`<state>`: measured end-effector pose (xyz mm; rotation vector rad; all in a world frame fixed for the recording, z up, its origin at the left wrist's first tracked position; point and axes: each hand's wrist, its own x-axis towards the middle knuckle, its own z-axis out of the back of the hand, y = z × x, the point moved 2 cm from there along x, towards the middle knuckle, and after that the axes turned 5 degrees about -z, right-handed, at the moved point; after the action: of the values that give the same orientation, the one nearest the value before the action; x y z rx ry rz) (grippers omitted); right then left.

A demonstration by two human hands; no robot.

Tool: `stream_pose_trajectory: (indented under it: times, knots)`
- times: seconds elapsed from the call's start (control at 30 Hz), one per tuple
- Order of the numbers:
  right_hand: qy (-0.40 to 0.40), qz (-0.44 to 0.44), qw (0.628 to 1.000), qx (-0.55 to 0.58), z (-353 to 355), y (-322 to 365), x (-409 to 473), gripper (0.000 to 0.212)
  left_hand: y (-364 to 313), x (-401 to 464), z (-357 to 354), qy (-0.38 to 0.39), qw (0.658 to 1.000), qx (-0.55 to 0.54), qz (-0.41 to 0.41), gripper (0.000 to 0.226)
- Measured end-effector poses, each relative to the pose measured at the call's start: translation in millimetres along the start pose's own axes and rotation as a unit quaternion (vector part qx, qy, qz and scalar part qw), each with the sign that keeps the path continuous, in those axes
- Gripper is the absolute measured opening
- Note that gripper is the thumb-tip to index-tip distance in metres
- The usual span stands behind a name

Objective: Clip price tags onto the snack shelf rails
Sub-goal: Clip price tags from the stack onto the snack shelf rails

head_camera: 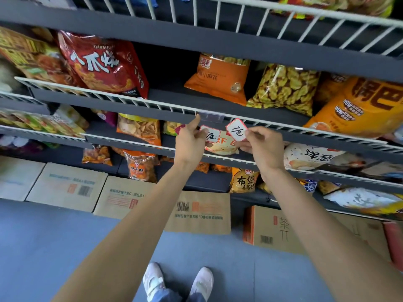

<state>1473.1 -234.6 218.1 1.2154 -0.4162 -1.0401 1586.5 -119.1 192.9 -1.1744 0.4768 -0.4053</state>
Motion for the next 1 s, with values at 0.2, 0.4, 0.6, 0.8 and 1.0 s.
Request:
stream_pose_trajectory:
  times: [0.2,0.4,0.6,0.8,1.0]
  knots:
    - [-0.049,0.174,0.98,-0.088,-9.1,13.7,5.1,0.007,8.6,-5.7,19.4,0.013,0.994,0.078,-0.078,0.046]
    - [-0.107,0.368,0.888,-0.256,-32.6,37.0,14.6,0.011,25.3,3.5,32.6,0.073,0.99,0.078,-0.096,0.048]
    - [-0.114,0.415,0.832,-0.349,-46.1,30.8,20.0,0.009,31.9,3.1,34.1,0.103,0.988,0.056,-0.103,0.051]
    - [-0.136,0.424,0.803,-0.397,-48.0,19.0,22.0,0.011,33.5,4.3,32.1,0.1,0.988,0.053,-0.104,0.054]
    - [-0.176,0.443,0.756,-0.448,-51.3,3.6,21.7,0.022,32.2,4.9,33.6,0.104,0.987,0.057,-0.111,0.056]
